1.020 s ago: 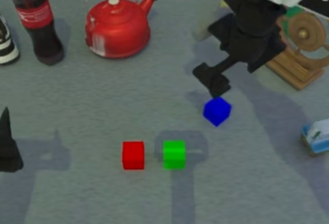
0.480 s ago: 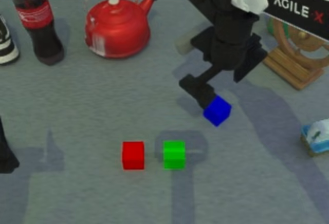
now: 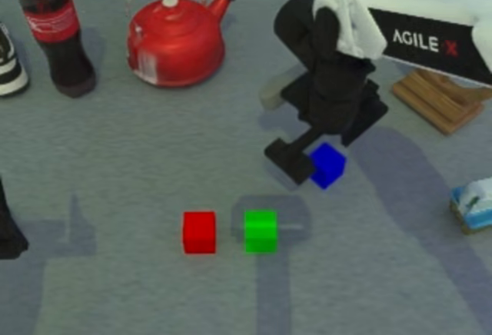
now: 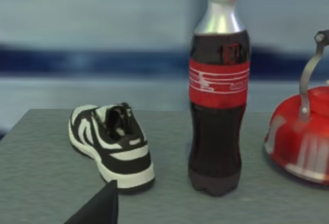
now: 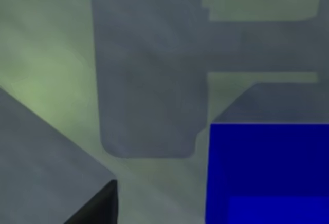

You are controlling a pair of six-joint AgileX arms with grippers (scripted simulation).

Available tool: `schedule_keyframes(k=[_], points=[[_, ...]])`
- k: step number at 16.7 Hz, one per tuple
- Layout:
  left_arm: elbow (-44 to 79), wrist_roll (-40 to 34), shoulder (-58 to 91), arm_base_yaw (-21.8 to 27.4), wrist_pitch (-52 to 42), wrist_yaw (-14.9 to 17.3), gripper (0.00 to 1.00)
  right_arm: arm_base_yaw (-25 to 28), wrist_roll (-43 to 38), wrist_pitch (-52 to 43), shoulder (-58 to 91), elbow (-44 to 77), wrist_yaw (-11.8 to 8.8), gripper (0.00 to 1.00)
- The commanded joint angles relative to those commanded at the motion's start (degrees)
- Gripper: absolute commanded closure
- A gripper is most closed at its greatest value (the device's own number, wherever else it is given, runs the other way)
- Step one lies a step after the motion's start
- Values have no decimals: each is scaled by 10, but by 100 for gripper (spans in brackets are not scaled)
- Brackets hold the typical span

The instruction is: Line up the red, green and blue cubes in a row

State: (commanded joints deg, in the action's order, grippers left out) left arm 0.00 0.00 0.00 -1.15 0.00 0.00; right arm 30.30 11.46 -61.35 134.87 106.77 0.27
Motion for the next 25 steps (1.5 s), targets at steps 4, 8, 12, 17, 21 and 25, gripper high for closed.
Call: schedule_keyframes(k=[4, 8, 12, 17, 21, 25], points=[[0, 0, 0, 0, 0, 0, 0, 1, -1, 38, 12, -31, 0, 0], [0, 0, 0, 0, 0, 0, 0, 1, -1, 38, 12, -31, 0, 8], [0, 0, 0, 0, 0, 0, 0, 1, -1, 38, 12, -31, 0, 38], [0, 0, 0, 0, 0, 0, 0, 1, -1, 38, 12, -31, 0, 75], [0, 0, 0, 0, 0, 0, 0, 1, -1, 38, 12, -31, 0, 100], [0, 0, 0, 0, 0, 0, 0, 1, -1, 38, 12, -31, 0, 100]])
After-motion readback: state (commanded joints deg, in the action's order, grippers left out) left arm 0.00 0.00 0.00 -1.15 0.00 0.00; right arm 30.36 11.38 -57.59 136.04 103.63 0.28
